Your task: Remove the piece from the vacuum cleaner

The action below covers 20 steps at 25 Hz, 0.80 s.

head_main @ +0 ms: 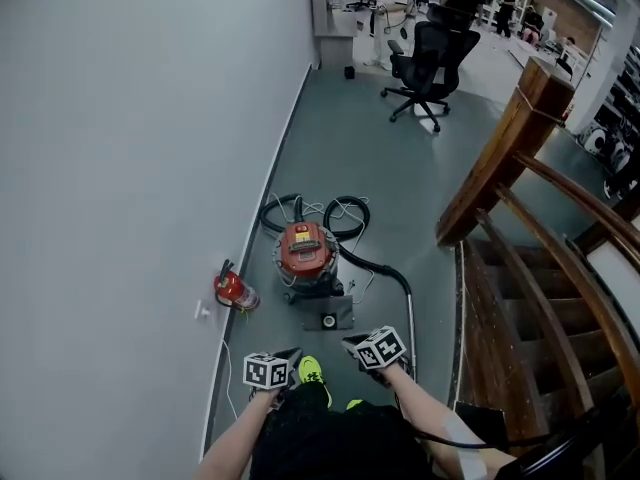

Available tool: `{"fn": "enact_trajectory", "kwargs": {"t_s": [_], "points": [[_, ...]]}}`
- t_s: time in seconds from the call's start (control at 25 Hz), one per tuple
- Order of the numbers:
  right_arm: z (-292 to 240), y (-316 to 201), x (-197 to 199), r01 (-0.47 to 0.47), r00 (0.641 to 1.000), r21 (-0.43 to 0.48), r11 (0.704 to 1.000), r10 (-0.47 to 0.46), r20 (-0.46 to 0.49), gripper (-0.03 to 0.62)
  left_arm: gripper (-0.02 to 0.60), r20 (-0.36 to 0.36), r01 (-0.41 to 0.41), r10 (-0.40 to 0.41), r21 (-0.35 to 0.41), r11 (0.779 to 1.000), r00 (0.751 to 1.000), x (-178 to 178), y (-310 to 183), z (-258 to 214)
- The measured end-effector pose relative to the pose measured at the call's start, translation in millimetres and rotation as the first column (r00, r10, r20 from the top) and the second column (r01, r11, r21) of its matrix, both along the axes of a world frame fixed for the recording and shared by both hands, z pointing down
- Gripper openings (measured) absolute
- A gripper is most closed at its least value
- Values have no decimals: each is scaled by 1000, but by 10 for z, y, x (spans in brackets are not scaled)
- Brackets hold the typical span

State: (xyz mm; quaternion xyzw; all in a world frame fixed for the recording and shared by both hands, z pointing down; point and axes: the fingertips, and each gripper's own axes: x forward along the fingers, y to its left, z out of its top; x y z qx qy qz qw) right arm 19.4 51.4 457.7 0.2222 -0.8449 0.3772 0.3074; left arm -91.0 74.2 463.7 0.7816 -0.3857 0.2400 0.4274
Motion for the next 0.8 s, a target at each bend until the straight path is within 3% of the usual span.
{"fn": "enact_trajectory", "kwargs": {"t_s": [0.32, 0.6, 0.8], "points": [[86, 513, 268, 15, 999, -6, 1000, -15, 31, 20, 9, 19, -1, 1, -4, 1000, 1000, 486, 559, 92], [8, 828, 395, 13, 996, 41, 999, -16, 87, 20, 9, 12, 83, -84, 65, 994, 996, 593, 812, -48], [-116, 1049, 474, -31, 986, 79, 996, 18, 168, 20, 9, -36, 132, -128, 127, 983, 991, 772, 986, -176]]}}
